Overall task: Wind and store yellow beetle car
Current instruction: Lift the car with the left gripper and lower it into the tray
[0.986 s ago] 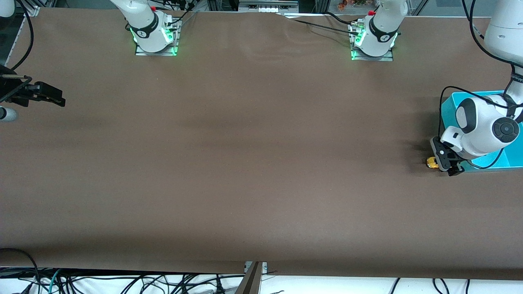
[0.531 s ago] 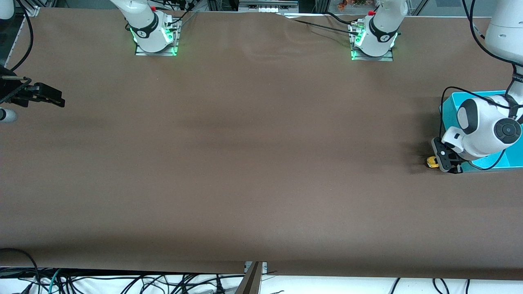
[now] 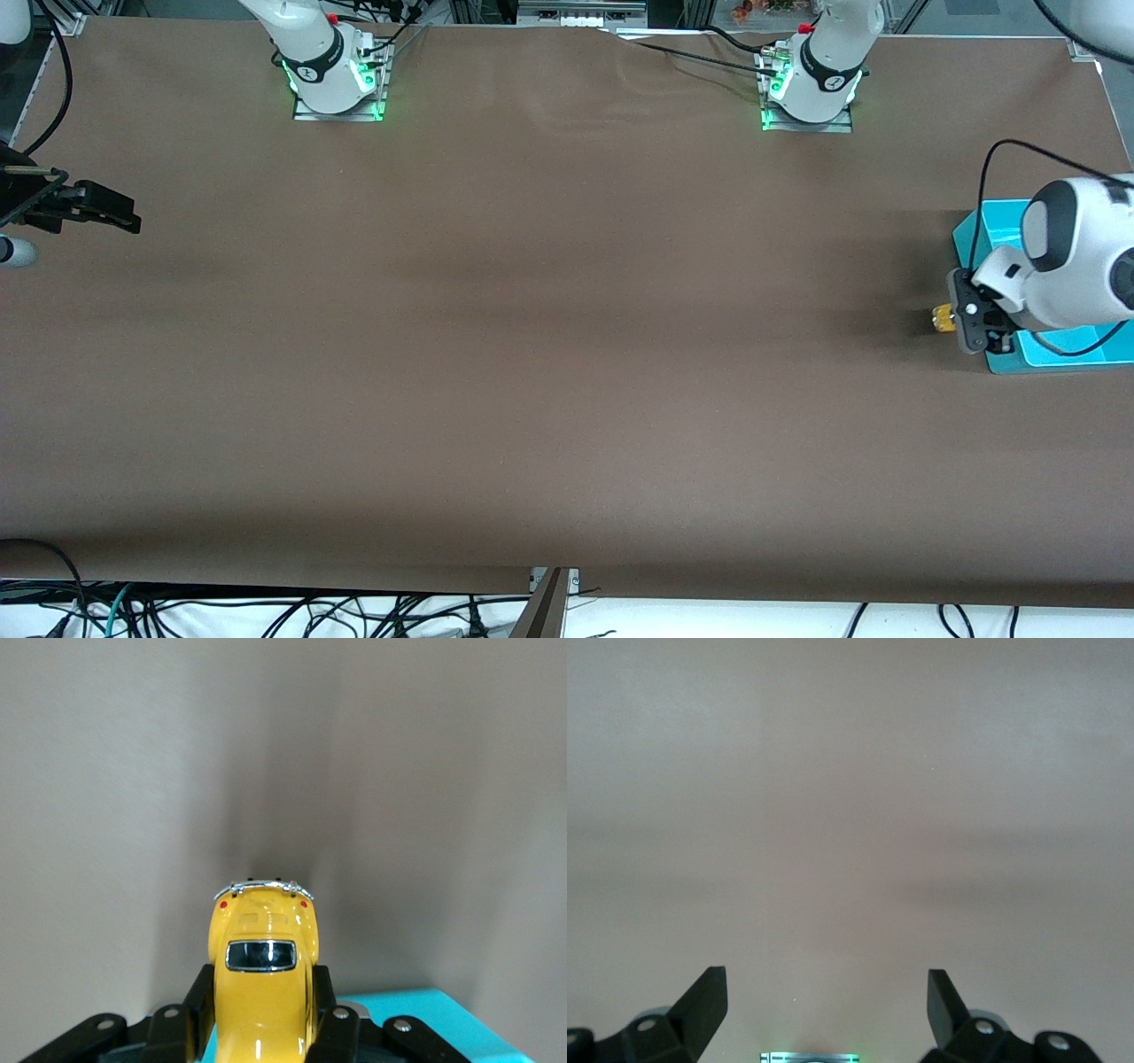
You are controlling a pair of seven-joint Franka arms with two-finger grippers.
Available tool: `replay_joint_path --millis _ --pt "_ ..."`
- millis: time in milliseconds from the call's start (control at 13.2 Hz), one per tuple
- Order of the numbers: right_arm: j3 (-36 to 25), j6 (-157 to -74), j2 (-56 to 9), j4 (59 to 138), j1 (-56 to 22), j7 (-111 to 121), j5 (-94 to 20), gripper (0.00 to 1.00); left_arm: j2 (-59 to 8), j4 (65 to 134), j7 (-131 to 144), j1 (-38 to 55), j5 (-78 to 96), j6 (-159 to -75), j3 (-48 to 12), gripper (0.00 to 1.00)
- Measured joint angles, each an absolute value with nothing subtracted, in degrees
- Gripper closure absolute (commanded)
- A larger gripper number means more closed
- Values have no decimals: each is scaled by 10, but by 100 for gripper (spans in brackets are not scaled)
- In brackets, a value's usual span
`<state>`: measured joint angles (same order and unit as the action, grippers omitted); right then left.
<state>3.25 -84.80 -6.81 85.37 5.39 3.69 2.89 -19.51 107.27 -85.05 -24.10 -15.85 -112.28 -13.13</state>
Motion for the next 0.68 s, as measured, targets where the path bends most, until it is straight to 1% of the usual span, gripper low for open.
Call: replay_joint_path --millis 152,379,531,682 --pt "33 -848 -68 854 54 37 29 0 -181 1067 -880 -255 -159 -1090 -118 85" --pt "32 -848 -68 854 54 37 29 0 -184 1068 -973 -276 -159 -1098 -50 84" --pt "32 -848 -68 854 54 37 29 0 -189 1071 -1027 -284 -159 -1129 -8 83" --pt "32 -848 -68 854 54 37 29 0 -197 1089 -1065 -287 -159 -1188 21 80"
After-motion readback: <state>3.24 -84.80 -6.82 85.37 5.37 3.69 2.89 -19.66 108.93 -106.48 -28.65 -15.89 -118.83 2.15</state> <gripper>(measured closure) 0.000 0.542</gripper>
